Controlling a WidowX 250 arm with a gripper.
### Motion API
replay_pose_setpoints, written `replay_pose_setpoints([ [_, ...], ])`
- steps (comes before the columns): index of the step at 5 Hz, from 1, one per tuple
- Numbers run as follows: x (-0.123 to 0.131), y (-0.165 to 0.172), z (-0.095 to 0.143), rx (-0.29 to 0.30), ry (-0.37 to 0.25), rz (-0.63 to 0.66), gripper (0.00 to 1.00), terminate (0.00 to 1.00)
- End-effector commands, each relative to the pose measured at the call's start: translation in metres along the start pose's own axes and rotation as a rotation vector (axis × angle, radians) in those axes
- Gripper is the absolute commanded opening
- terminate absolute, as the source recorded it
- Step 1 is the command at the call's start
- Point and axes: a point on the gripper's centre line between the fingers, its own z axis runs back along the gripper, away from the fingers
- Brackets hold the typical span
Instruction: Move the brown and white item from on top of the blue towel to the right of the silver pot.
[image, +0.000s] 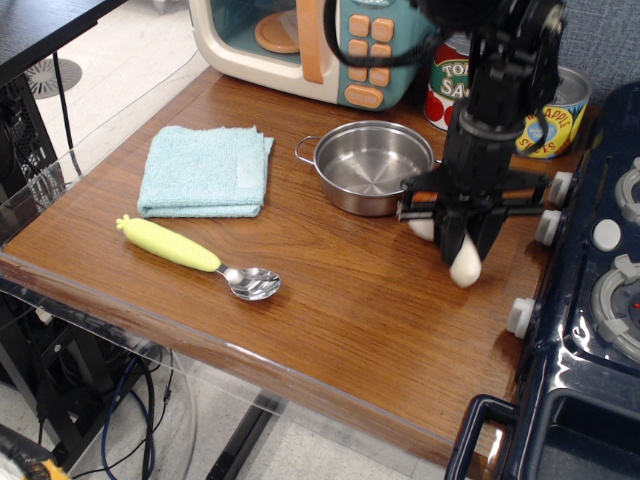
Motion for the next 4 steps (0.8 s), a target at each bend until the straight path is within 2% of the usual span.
replay_pose_setpoints([
  [1,-0.011,0.015,0.011,-0.021,-0.018,-0.006,1.0,0.0],
  [3,-0.021,0.024,0.022,-0.039,-0.022,-0.019,1.0,0.0],
  [4,-0.024,0.029,0.039,-0.076,-0.042,-0.012,1.0,0.0],
])
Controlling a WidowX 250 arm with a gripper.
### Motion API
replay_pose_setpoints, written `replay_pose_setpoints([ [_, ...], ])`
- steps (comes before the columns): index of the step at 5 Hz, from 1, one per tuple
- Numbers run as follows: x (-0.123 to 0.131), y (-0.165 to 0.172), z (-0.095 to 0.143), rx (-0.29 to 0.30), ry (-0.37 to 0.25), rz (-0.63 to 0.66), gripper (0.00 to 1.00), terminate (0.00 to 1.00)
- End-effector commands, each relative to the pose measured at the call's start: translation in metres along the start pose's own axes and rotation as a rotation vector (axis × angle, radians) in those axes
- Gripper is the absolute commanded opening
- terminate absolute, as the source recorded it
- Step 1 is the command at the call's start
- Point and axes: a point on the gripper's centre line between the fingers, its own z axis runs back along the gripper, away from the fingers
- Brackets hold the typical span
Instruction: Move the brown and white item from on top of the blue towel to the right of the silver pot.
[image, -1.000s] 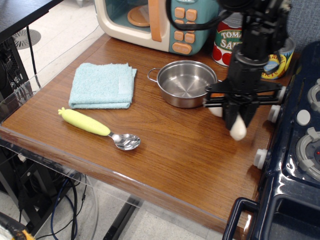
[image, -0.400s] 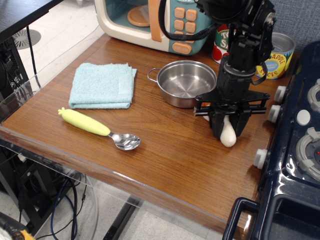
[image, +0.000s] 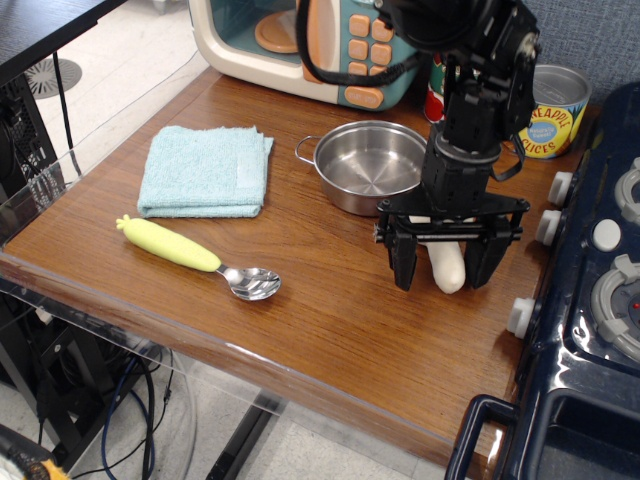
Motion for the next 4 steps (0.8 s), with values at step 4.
replay_pose_setpoints([
  [4,-0.004,0.027,0.09,-0.172,-0.092,0.007,1.0,0.0],
])
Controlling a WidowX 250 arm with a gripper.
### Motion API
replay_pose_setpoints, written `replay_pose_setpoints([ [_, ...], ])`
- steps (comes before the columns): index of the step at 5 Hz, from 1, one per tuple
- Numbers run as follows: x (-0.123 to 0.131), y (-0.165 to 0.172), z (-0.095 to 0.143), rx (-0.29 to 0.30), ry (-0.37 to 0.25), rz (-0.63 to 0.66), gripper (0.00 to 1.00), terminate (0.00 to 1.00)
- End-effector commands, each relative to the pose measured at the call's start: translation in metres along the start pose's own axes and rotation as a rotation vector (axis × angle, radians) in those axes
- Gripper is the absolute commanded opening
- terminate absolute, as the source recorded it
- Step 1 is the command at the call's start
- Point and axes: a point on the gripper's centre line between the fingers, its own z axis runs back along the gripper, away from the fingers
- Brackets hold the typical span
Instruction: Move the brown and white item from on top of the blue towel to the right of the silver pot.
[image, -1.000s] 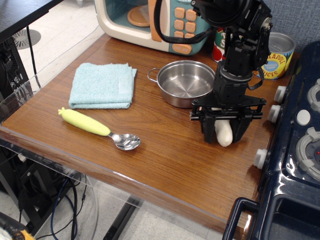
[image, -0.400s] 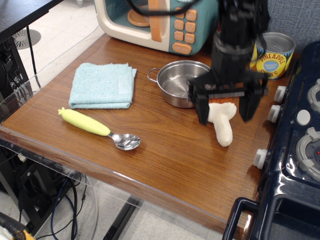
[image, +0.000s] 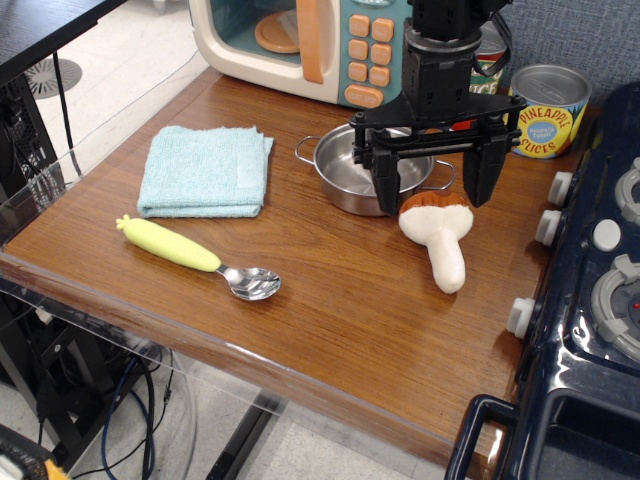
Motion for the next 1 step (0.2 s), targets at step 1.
replay_pose_setpoints([
  [1,-0.0072,0.0067,0.0219,-0.052,-0.052,-0.002,1.0,1.0],
])
